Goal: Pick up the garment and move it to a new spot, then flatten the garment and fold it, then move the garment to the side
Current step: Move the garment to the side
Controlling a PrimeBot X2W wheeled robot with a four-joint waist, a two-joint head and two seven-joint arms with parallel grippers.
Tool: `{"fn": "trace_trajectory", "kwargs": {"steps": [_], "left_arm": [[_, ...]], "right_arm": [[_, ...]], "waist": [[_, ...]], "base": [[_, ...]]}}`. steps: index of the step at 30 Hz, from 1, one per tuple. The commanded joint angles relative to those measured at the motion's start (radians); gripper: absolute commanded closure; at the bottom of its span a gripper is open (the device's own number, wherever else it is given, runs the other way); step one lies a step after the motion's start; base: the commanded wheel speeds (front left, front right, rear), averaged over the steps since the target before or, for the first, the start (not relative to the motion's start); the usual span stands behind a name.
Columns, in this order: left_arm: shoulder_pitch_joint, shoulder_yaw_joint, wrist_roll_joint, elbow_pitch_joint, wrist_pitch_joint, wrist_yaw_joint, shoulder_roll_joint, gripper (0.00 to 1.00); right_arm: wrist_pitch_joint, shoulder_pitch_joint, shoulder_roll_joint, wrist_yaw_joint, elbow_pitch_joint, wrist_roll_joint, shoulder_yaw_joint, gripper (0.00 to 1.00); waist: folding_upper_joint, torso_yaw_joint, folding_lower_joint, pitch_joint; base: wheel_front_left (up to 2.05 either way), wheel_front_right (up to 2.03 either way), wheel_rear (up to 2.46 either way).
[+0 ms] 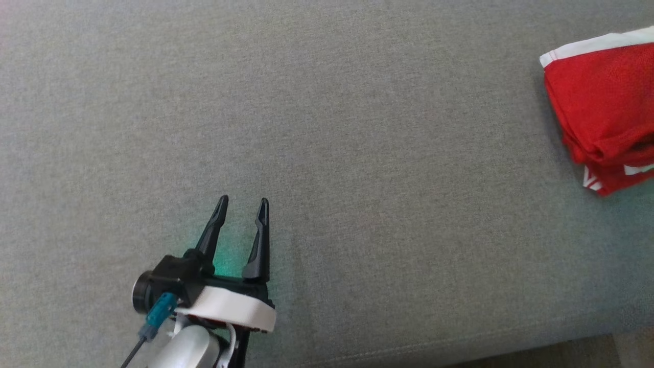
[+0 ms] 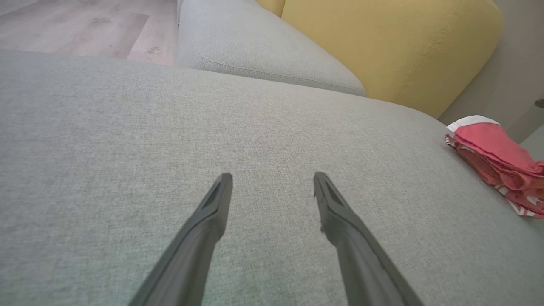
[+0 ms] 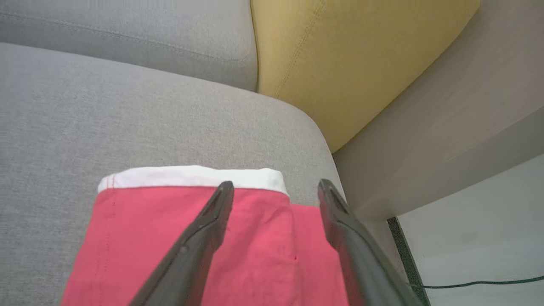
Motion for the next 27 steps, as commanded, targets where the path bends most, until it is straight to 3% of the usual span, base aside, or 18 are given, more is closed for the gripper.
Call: {"fn": "trace_trajectory", "kwargs": {"steps": [1, 12, 21, 27], "left_arm": [[-0.027, 0.026, 0.004, -0.030, 0.003, 0.004, 0.015, 0.00], [-0.002, 0.095, -0.037, -0.010, -0.027, 0.024, 0.033, 0.00], [0.119, 0.178, -0.096, 0.025, -0.055, 0.047, 0.057, 0.00], [0.201, 0.198, -0.109, 0.028, -0.062, 0.053, 0.077, 0.00]], "right_arm": [[-0.014, -0.017, -0.011, 0.007, -0.044, -0.006, 0.006, 0.00], [-0.126, 0.014, 0.111, 0.007, -0.119, -0.044, 0.033, 0.00], [-0.240, 0.154, 0.267, 0.007, -0.147, -0.086, 0.079, 0.00], [-0.294, 0.300, 0.383, 0.007, -0.204, -0.120, 0.054, 0.00]], "waist": [[0.0000, -0.001, 0.0000, -0.008], [0.0000, 0.024, 0.0000, -0.138], [0.0000, 0.065, 0.0000, -0.335], [0.0000, 0.090, 0.0000, -0.396]], "base": [[0.00, 0.00, 0.00], [0.00, 0.00, 0.00], [0.00, 0.00, 0.00], [0.00, 0.00, 0.00]]}}
